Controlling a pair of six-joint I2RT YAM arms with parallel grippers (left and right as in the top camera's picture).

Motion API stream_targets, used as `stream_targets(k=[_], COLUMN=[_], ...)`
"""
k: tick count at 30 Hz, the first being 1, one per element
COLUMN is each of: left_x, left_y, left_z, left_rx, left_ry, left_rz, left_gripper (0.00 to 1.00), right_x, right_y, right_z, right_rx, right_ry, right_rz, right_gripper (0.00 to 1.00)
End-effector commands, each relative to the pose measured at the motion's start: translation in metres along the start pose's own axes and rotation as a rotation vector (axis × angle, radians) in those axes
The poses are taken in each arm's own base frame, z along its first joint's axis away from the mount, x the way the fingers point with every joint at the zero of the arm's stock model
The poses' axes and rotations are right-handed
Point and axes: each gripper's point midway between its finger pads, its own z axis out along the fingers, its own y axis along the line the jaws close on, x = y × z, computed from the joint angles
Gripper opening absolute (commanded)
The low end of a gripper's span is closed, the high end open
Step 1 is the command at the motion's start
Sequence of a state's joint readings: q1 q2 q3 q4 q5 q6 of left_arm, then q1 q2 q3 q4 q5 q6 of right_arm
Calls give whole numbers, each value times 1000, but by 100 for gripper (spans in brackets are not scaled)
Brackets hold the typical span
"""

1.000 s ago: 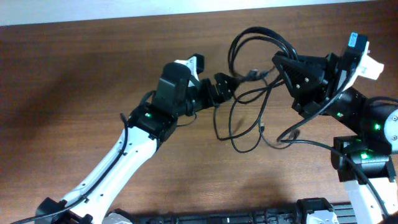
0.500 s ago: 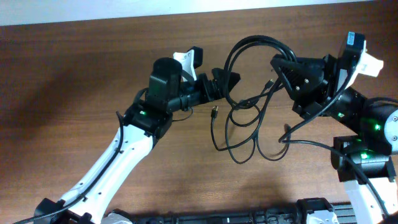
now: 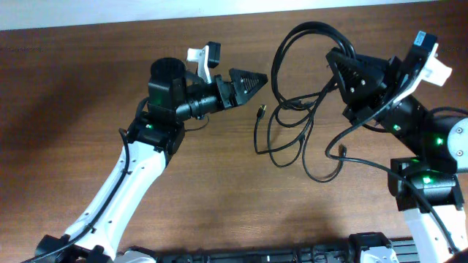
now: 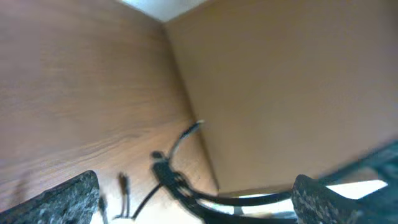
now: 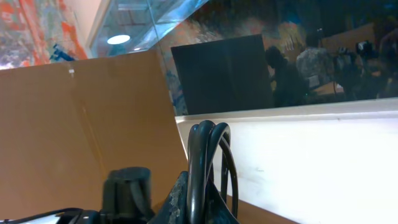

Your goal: Untangle cables

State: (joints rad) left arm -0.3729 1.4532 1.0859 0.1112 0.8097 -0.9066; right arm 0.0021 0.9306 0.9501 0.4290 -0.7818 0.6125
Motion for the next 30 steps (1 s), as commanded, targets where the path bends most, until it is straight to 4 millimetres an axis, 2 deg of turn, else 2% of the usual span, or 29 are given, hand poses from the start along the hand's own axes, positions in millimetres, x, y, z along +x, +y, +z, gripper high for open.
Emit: stream_targets(k=[1, 7, 11, 13, 18, 25, 30], left_x=[9, 30, 33, 35, 40, 16, 14], left_y=[-24, -39, -47, -57, -60, -37, -48], left_z=[2, 18, 26, 27, 27, 13, 14], left_rx=[103, 128, 132, 172, 184, 126, 159], left_ry=[64, 106, 85, 96, 117, 63, 49], left_rz=[26, 41, 64, 83, 79, 43, 79], left_gripper=[99, 99, 99, 99, 99, 99, 99], right_x=[-14, -17, -22, -26, -24, -26, -24], right_y=[1, -3, 2, -3, -15, -39, -39], right_z=[-1, -1, -1, -1, 2, -6, -8], right_rx=[20, 40, 23, 51, 83, 160, 143], right_ry=[-41, -57, -79, -100, -104, -110, -89], right_rz=[-33, -26, 14, 14, 24, 11, 17], right_gripper=[4, 4, 4, 4, 4, 4, 4])
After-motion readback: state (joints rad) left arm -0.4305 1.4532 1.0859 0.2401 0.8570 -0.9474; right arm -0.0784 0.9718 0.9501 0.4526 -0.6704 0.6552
